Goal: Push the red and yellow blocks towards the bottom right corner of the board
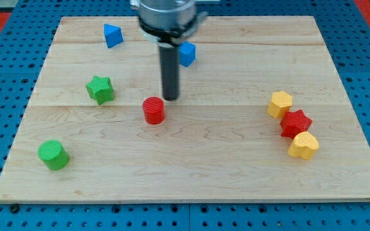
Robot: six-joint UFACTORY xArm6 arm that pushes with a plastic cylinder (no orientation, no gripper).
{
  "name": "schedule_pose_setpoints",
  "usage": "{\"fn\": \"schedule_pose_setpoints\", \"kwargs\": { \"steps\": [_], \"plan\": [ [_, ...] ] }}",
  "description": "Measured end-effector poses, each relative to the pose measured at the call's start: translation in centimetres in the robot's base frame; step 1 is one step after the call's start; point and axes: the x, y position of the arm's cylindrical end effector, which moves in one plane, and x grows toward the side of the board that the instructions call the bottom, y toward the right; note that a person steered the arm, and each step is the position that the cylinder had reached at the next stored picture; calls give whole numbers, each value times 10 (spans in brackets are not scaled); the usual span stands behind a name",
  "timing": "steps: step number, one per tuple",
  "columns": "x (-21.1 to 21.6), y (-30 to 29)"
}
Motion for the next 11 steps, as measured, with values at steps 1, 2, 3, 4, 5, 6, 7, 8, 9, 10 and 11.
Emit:
{"fn": "schedule_pose_setpoints", "kwargs": {
  "steps": [1,2,3,4,5,6,7,8,9,10,11],
  "plan": [
    [-17,-56],
    [13,-90],
    [41,-70],
    [27,47],
    [33,112],
    [25,67],
    [31,38],
    [53,68],
    [55,162],
    [45,164],
    [-1,122]
  ]
}}
